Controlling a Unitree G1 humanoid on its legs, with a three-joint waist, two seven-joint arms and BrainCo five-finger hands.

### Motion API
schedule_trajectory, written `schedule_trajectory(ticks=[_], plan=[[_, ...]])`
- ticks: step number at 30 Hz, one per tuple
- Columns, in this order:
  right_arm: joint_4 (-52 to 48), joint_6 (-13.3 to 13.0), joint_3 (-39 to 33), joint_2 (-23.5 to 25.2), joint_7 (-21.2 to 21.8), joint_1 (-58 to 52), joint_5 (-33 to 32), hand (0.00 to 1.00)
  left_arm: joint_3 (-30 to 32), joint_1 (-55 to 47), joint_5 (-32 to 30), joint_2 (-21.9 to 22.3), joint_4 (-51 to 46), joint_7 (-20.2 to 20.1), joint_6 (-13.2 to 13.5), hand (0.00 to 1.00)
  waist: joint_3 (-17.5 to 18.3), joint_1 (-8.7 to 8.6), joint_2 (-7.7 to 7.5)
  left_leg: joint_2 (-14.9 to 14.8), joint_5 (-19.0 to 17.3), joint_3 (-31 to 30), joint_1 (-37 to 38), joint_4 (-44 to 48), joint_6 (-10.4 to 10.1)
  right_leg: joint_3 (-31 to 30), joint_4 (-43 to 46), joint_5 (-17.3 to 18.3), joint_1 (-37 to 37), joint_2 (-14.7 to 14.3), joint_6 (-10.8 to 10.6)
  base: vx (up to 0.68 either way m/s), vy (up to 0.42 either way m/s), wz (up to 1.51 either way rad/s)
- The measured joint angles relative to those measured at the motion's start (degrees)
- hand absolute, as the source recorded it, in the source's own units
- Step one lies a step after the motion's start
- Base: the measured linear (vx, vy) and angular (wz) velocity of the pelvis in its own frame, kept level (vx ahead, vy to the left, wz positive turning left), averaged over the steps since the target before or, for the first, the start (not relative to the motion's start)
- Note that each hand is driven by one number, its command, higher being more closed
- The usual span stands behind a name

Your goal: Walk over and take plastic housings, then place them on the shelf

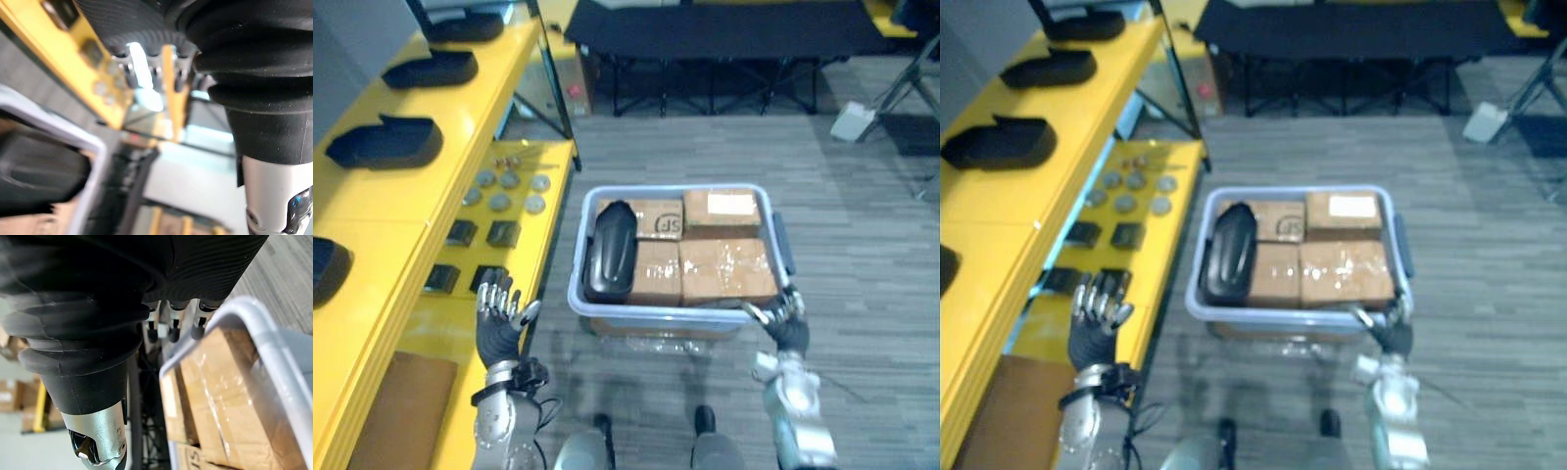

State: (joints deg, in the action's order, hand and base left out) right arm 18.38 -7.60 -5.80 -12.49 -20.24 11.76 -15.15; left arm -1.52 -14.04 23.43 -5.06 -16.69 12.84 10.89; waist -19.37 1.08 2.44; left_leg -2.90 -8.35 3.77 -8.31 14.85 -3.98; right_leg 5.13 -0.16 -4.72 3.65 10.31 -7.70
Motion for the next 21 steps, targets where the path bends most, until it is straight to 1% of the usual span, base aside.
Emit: schedule_trajectory(ticks=[1,3,5,6,8,11,12,13,15,17,20,21], plan=[[3.7,-0.1,-0.3,-3.6,-1.2,7.1,0.0,0.0,-1.7,3.2,0.1,-0.5,0.3,0.6,0.1,0.0,-1.4,0.22,0.79,0.6,0.7,-1.0,-1.8,-0.2,0.2,1.6,-1.3,-1.4,0.5,0.4,0.0,-0.03,0.022,0.32],[6.5,-0.1,-0.3,-5.7,-1.7,11.6,0.0,0.0,-2.8,5.6,0.2,-0.6,0.4,0.7,0.2,0.0,-2.7,0.39,1.31,1.0,1.0,-1.7,-2.4,-0.2,0.2,2.9,-1.7,-1.9,0.5,0.4,0.0,-0.02,0.011,0.25],[10.9,-0.1,-0.3,-8.6,-2.5,19.4,-1.1,0.0,-4.7,8.7,0.1,-0.7,0.6,1.0,0.2,0.0,-4.2,0.58,1.84,1.5,1.6,-3.1,-4.4,-0.1,0.4,4.5,-2.3,-2.9,1.4,0.5,0.2,-0.04,0.006,0.28],[12.1,-0.1,-0.3,-9.5,-2.6,21.0,-1.2,0.0,-5.2,9.4,0.1,-0.7,1.1,1.0,0.2,0.0,-4.5,0.61,1.96,1.6,1.7,-3.6,-4.9,0.0,0.4,5.0,-2.3,-2.9,1.6,0.6,0.2,-0.04,0.003,0.32],[15.5,0.1,0.0,-11.8,-3.3,25.3,-1.5,0.0,-6.4,10.2,0.3,-0.7,3.2,0.8,0.2,0.0,-4.7,1.73,2.03,1.9,1.7,-4.7,-6.7,0.9,0.5,6.0,-2.2,-3.1,2.5,0.7,0.2,-0.03,0.013,0.25],[20.5,1.4,1.3,-14.4,-3.6,30.6,-2.2,0.0,-7.7,10.3,0.3,-0.8,6.3,0.5,0.2,0.0,-5.1,3.28,2.14,2.4,1.7,-5.5,-8.0,1.9,0.5,7.1,-1.9,-3.1,3.0,1.0,0.1,-0.02,0.016,0.18],[23.1,1.8,1.7,-16.0,-3.5,33.6,-2.2,0.0,-9.2,10.8,0.3,-0.8,7.2,0.4,0.2,0.0,-5.6,3.89,3.02,2.7,1.7,-6.9,-9.0,2.5,0.5,8.0,-1.2,-3.1,3.4,1.2,0.1,-0.04,0.021,0.26],[24.1,1.9,2.0,-16.7,-3.5,34.9,-2.2,0.0,-9.9,10.9,0.3,-0.8,7.2,0.4,0.2,0.0,-6.0,4.22,3.3,2.7,1.7,-7.2,-9.3,2.8,0.5,8.4,-0.8,-3.1,3.6,1.3,0.1,-0.06,0.029,0.29],[28.1,2.4,4.8,-18.5,-3.1,39.5,-2.2,0.0,-11.9,11.3,0.4,-0.8,7.6,0.0,0.3,0.0,-6.7,5.07,4.2,3.0,1.7,-7.9,-10.7,3.7,0.6,9.1,0.0,-3.1,4.6,1.6,0.1,-0.08,0.036,0.16],[30.2,2.7,6.8,-18.8,-2.1,41.8,-2.2,0.0,-13.6,11.9,0.4,-0.7,9.5,-0.1,0.3,0.0,-6.9,6.33,4.5,3.4,1.8,-8.0,-11.3,4.1,0.7,9.2,0.1,-3.1,4.9,1.9,0.1,-0.08,0.038,0.08],[30.1,2.7,7.8,-19.1,-1.0,43.5,-2.6,0.0,-15.5,12.1,0.4,-0.7,10.4,-0.2,0.4,0.0,-7.5,6.51,5.41,3.5,1.6,-8.9,-12.8,5.9,1.1,10.7,0.9,-3.1,5.3,1.9,0.1,-0.06,0.019,0.12],[30.1,2.7,7.8,-19.1,-0.7,43.6,-2.6,0.0,-15.7,12.1,0.4,-0.7,10.7,-0.4,0.4,0.0,-7.7,6.56,5.49,3.6,1.6,-9.1,-12.9,5.9,1.1,10.7,1.0,-3.1,5.3,2.0,0.1,-0.07,0.014,0.12]])
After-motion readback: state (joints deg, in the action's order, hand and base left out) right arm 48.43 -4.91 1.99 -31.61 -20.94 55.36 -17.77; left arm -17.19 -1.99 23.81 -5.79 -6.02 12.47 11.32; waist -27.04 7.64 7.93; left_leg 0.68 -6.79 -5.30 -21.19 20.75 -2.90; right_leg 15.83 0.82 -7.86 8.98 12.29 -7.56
